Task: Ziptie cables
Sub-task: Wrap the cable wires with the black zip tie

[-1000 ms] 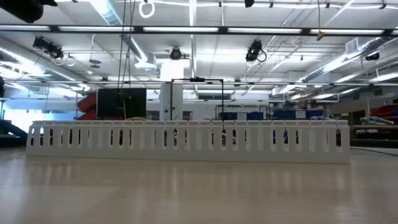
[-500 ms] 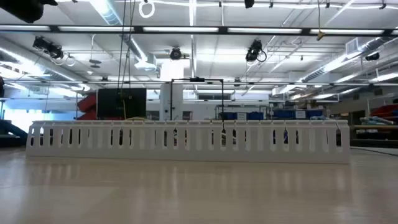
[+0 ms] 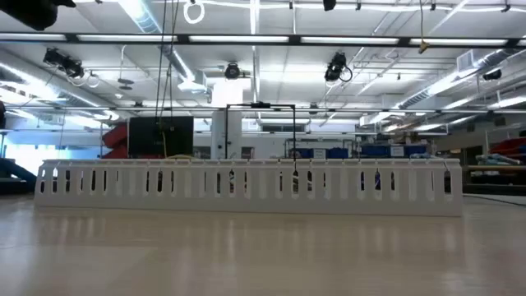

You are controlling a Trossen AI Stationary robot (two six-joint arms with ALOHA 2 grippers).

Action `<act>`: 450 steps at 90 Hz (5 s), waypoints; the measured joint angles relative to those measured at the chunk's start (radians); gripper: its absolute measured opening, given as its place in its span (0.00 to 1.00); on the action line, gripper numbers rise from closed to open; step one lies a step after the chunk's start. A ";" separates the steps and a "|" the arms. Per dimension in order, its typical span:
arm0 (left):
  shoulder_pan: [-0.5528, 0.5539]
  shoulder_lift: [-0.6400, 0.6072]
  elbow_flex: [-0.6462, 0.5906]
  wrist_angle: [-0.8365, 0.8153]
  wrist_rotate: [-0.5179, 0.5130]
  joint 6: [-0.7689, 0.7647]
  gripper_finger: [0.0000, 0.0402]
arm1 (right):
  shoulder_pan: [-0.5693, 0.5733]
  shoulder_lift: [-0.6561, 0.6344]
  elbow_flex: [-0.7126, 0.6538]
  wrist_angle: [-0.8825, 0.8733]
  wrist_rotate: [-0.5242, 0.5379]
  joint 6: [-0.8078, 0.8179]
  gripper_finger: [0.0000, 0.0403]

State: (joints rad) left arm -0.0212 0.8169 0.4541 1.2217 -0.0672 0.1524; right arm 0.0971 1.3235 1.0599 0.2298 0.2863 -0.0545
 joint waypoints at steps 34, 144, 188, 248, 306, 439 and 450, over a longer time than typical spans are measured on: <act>0.000 0.000 0.000 -0.005 0.046 0.015 0.01 | 0.000 0.000 0.000 -0.014 0.000 0.007 0.00; 0.000 0.000 0.000 -0.254 0.075 0.214 0.00 | -0.050 -0.001 0.000 -0.034 -0.035 0.254 0.59; 0.000 0.147 0.000 -0.385 -0.006 0.695 0.00 | -0.163 0.094 -0.192 0.447 -0.361 0.856 0.57; -0.016 0.357 0.001 -0.378 -0.219 0.840 0.00 | -0.301 0.481 -0.196 0.969 -0.555 1.245 0.54; -0.032 0.471 0.045 -0.336 -0.278 0.945 0.00 | -0.310 0.525 -0.196 1.003 -0.569 1.315 0.53; -0.077 0.538 0.051 -0.354 -0.226 0.634 0.00 | -0.365 0.524 -0.196 0.971 -0.592 1.123 0.43; -0.078 0.538 0.051 -0.368 -0.204 0.609 0.00 | -0.365 0.524 -0.196 0.971 -0.589 1.111 0.42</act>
State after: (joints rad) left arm -0.0994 1.3552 0.5049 0.8536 -0.2707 0.7616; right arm -0.2680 1.8473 0.8639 1.2012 -0.3031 1.0565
